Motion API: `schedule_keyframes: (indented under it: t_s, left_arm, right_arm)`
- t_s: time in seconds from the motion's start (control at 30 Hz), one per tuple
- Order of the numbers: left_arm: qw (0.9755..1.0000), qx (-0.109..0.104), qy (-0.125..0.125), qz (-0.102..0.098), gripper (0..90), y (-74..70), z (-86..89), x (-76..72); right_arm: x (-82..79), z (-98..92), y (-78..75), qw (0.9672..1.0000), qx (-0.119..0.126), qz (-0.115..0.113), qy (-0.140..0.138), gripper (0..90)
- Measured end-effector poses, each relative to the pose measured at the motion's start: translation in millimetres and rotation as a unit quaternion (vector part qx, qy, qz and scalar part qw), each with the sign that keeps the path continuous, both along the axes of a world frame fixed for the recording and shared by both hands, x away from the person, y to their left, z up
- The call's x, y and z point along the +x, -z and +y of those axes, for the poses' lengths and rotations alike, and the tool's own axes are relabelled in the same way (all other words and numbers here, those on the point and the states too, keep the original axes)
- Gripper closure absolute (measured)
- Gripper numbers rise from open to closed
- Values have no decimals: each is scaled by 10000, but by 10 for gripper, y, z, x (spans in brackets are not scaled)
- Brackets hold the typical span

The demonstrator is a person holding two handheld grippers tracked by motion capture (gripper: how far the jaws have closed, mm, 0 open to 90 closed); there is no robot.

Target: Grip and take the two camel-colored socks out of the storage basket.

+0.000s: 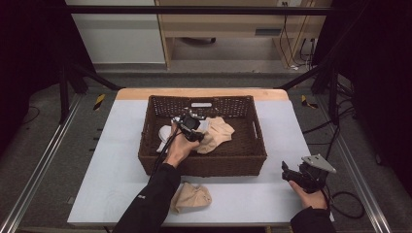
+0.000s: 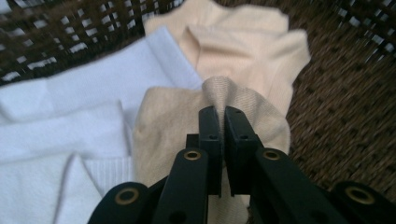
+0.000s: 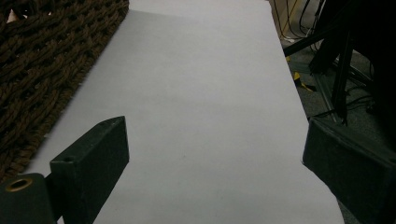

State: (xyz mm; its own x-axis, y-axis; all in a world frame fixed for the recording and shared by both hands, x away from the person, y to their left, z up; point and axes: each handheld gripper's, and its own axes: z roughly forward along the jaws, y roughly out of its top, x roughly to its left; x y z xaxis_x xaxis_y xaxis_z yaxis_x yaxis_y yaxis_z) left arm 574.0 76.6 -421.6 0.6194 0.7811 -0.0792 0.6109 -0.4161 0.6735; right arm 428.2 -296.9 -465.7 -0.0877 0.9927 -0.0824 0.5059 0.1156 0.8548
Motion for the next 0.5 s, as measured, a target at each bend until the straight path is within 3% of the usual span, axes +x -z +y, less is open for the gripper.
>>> schedule_keyframes:
  t_s: [0.1,0.23,0.37,0.43,0.5]
  left_arm:
    - [9991,-355,54,-221,859,-77,23,-33]
    - [9955,-753,84,-574,859,-206,61,-90]
    - [9894,-1136,59,-908,858,-378,161,-163]
    - [9855,-1159,71,-1236,859,-457,222,-211]
    - [9820,-1314,-33,-1359,859,-555,299,-253]
  right_arm:
    - [2,-11,1,10000,-2,-1,5,73]
    - [10,-11,6,10000,-30,4,-1,74]
    - [2,-15,-2,10000,0,-9,11,73]
    - [1,-18,-4,10000,-4,-27,10,74]
    - [3,-17,-5,10000,-5,-33,15,75]
